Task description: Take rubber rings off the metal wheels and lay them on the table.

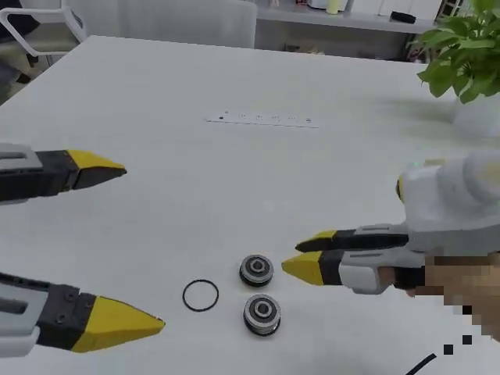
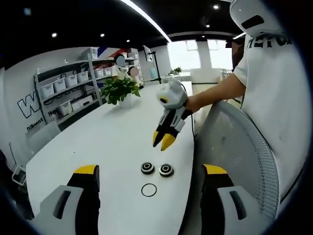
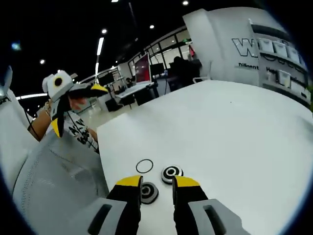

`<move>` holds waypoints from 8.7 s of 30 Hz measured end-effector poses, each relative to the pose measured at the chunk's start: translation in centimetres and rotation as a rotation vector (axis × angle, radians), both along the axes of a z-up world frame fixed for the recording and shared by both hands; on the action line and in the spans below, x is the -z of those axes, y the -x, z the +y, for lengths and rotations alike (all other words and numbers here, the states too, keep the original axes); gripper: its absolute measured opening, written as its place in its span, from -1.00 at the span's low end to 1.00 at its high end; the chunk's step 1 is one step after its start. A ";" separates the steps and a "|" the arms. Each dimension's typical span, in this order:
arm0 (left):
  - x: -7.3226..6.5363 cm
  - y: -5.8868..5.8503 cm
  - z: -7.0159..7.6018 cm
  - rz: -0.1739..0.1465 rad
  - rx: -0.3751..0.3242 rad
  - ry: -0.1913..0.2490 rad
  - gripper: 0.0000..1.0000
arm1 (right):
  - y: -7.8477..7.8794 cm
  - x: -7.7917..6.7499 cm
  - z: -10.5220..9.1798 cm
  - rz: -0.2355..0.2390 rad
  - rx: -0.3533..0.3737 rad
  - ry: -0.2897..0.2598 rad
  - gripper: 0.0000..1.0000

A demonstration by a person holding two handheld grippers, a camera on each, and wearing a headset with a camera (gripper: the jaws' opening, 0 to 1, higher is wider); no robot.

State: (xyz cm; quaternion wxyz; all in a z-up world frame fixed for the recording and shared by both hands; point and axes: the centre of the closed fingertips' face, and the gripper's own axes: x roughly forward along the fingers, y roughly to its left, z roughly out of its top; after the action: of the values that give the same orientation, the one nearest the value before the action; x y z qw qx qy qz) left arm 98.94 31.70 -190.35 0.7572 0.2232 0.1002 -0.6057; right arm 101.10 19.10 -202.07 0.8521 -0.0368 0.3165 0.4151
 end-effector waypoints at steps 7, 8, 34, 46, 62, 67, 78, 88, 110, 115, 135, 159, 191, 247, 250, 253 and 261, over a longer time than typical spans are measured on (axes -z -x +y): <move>-0.2 -0.6 -2.4 -0.025 0.067 -0.012 0.64 | 0.8 2.0 0.4 0.054 -0.048 0.024 -0.57; -0.2 -0.3 -3.1 -0.009 0.098 0.005 0.64 | 0.9 2.3 0.4 0.059 -0.058 0.033 -0.56; 6.7 0.0 -10.9 0.119 0.236 0.030 0.28 | 2.7 4.9 1.7 0.089 -0.172 0.121 -0.55; 11.3 0.7 -11.2 0.147 0.215 -0.011 -0.08 | 2.7 5.5 2.0 0.083 -0.181 0.143 -0.56; 14.7 -0.8 -10.7 0.191 0.105 -0.055 -0.61 | 2.8 5.9 2.0 0.078 -0.197 0.168 -0.59; 15.7 -0.6 -10.4 0.193 0.116 -0.088 -0.69 | 2.7 5.9 2.1 0.068 -0.199 0.168 -0.60; 15.6 -0.5 -10.6 0.183 0.120 -0.082 -0.84 | 2.8 6.0 2.3 0.065 -0.208 0.171 -0.64; 15.5 -0.4 -10.5 0.184 0.128 -0.072 -0.84 | 2.6 6.1 2.3 0.065 -0.196 0.160 -0.72; 15.6 -0.4 -10.5 0.182 0.125 -0.063 -0.84 | 2.0 6.1 1.4 0.119 -0.125 0.147 -1.00; 15.6 -0.5 -10.5 0.184 0.122 -0.063 -0.84 | 1.8 5.8 1.0 0.192 -0.042 0.073 -1.00; 15.6 -0.5 -10.5 0.180 0.123 -0.076 -0.84 | 1.8 4.5 1.3 0.318 0.080 -0.078 -1.00; 15.6 -0.5 -10.5 0.178 0.125 -0.074 -0.84 | 1.8 3.9 1.7 0.305 0.065 -0.081 -1.00; 15.7 -0.5 -10.5 0.181 0.117 -0.061 -0.84 | 1.5 4.5 1.2 0.314 0.103 -0.059 -1.00; 6.8 -0.6 0.6 0.140 0.047 -0.098 0.49 | -0.4 0.2 0.8 0.234 0.185 -0.228 -1.00; 7.4 -0.4 1.8 0.153 0.009 -0.099 0.50 | -0.6 -0.1 0.7 0.226 0.191 -0.239 -1.00; 7.6 -0.3 2.6 0.164 -0.023 -0.091 0.52 | -0.7 -0.5 0.8 0.220 0.195 -0.248 -1.00; 7.8 -0.5 4.2 0.183 -0.111 -0.050 0.55 | -0.7 -1.5 0.9 0.196 0.204 -0.265 -1.00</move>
State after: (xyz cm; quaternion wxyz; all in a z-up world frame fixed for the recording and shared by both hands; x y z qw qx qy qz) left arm 99.40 35.88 -198.13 0.7715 0.1800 0.1960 -0.5779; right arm 101.81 20.02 -200.53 0.8523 0.1488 0.3428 0.3660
